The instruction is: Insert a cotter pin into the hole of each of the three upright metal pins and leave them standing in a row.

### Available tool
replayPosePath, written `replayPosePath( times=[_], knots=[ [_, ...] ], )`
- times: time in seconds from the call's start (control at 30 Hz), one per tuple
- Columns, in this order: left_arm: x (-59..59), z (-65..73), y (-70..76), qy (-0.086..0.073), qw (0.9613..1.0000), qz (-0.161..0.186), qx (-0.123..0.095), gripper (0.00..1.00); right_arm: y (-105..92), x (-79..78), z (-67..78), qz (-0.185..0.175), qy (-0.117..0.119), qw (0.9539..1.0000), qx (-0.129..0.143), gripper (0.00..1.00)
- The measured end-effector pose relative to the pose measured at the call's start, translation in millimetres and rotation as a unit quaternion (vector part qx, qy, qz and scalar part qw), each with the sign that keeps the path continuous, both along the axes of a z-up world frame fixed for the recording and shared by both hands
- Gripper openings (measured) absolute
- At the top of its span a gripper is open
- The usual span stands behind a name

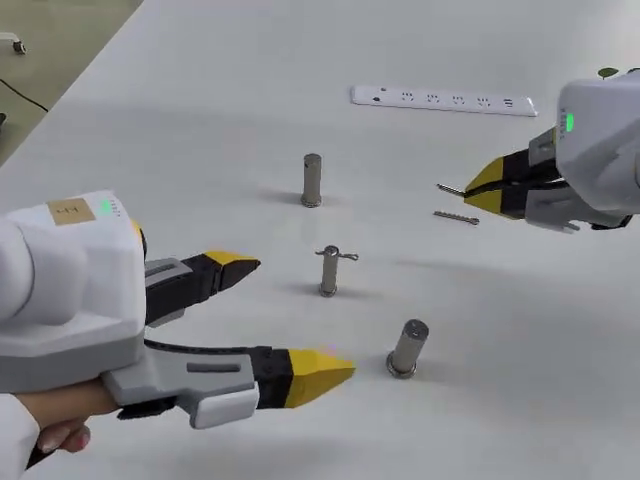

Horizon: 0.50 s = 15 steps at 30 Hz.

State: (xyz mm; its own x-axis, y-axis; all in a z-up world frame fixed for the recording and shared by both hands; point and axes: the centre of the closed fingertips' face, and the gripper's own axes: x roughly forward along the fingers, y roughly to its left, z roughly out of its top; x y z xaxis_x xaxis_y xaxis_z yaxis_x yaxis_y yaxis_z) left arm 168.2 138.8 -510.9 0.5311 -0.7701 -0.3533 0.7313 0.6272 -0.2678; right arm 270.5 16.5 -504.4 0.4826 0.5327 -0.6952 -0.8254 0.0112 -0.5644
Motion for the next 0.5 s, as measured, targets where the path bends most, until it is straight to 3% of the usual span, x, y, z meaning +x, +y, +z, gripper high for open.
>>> replayPosePath(
  times=[0.23, 0.27, 0.37, 0.5],
  knots=[
    [18.9, 23.1, -25.2, -0.008, 0.9991, -0.012, -0.039, 0.67, 14.7, -19.8, 10.4, -0.005, -0.038, 0.999, 0.023, 0.0],
    [20.9, 26.3, -29.3, -0.005, 0.9988, -0.015, -0.047, 0.66, 15.9, -21.6, 11.0, -0.003, -0.046, 0.9988, 0.02, 0.0],
    [26.1, 34.1, -42.8, 0.026, 0.9964, -0.025, -0.077, 0.57, 13.2, -17.7, 11.7, -0.007, -0.093, 0.9957, -0.004, 0.0],
    [34.3, 35.5, -51.6, 0.038, 0.9957, -0.033, -0.078, 0.5, 22.2, -26.2, 14.2, 0.0, -0.104, 0.9946, 0.003, 0.0]
  ],
)
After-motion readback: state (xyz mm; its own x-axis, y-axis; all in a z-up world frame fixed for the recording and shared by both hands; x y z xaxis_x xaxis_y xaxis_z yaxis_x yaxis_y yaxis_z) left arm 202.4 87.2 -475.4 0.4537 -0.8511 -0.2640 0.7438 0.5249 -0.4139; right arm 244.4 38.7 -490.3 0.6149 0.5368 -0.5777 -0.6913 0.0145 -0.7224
